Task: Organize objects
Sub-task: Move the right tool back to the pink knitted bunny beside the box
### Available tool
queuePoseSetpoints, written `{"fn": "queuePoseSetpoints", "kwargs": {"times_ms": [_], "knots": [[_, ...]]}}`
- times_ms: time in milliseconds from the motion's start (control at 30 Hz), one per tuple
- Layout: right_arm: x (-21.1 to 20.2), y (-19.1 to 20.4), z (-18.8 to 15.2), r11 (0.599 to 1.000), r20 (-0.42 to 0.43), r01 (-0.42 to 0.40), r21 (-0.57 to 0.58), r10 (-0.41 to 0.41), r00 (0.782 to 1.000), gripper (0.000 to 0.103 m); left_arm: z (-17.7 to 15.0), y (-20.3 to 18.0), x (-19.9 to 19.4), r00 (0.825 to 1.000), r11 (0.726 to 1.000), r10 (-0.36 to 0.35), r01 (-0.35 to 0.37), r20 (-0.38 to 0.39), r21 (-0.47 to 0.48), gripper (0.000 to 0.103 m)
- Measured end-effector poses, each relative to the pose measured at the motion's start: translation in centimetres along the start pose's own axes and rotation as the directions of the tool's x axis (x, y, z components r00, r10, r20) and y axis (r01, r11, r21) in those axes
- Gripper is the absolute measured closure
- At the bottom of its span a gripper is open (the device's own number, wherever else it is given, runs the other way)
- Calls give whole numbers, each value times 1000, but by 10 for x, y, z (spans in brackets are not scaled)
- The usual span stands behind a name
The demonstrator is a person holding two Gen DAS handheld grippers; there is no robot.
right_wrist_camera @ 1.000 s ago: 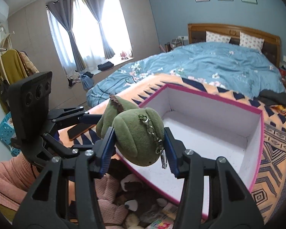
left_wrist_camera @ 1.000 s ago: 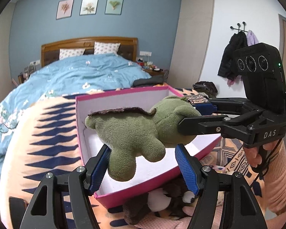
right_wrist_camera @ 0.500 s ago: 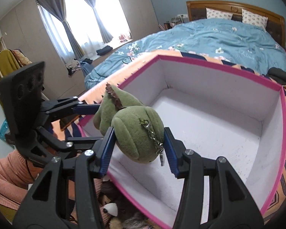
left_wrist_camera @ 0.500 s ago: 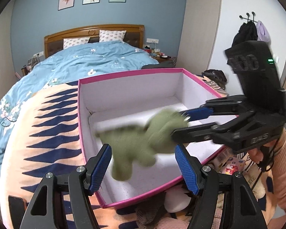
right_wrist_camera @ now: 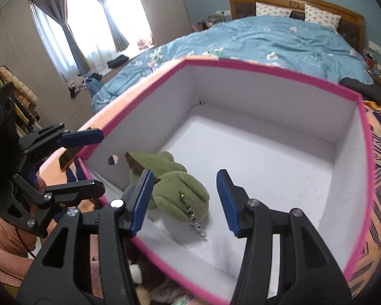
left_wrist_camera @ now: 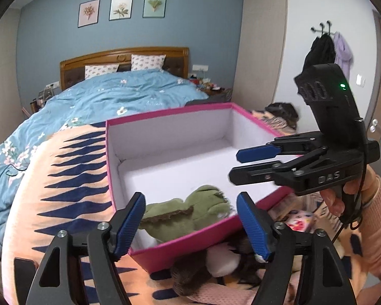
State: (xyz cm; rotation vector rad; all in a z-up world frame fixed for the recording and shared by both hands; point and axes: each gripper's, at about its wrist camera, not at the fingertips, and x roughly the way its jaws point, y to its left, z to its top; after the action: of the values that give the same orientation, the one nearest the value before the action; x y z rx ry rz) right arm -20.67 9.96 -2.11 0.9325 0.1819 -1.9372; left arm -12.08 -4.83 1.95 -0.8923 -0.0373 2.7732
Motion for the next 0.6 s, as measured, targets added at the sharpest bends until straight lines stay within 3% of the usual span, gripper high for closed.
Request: {"fn": "queuePoseSetpoints", "kwargs": {"times_ms": [267, 467, 600], "knots": [[-78, 47, -30, 997, 151, -14, -74, 25, 988, 40, -16, -25, -38, 997, 997, -46, 42, 60, 68, 18], [-100, 74, -79, 996, 165, -27, -82, 40, 985, 40, -40, -35, -43, 997, 995, -69, 67, 30, 74, 17], [-100, 80, -116, 999, 127, -16, -48, 21, 992, 40, -57, -35, -38, 996, 995, -90, 90, -10, 43, 17]]}}
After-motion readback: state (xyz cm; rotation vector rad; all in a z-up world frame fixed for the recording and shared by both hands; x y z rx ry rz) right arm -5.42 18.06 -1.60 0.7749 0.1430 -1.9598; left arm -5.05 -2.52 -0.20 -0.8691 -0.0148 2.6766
